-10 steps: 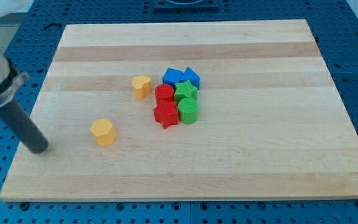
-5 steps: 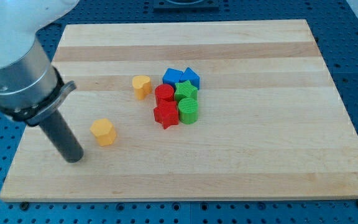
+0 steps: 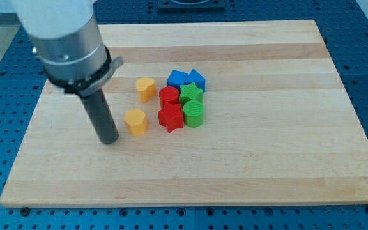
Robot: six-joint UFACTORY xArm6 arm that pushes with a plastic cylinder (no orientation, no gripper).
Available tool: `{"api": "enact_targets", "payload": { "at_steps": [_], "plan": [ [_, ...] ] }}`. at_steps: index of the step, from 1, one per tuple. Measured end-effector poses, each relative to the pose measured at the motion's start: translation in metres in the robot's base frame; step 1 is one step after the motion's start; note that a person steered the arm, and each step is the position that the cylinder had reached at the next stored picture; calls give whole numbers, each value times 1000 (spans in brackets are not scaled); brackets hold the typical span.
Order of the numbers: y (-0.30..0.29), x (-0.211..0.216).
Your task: Push the yellow hexagon near the group of blocks
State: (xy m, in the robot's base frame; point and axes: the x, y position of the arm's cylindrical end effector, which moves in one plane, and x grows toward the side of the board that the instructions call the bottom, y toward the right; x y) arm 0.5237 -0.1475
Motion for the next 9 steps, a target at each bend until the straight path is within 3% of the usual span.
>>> {"api": "enact_targets", "payload": {
  "at_steps": [1,5,8,9],
  "plan": [
    [8,14],
    [15,-50],
    [23,-24],
    [39,-35]
  ]
}}
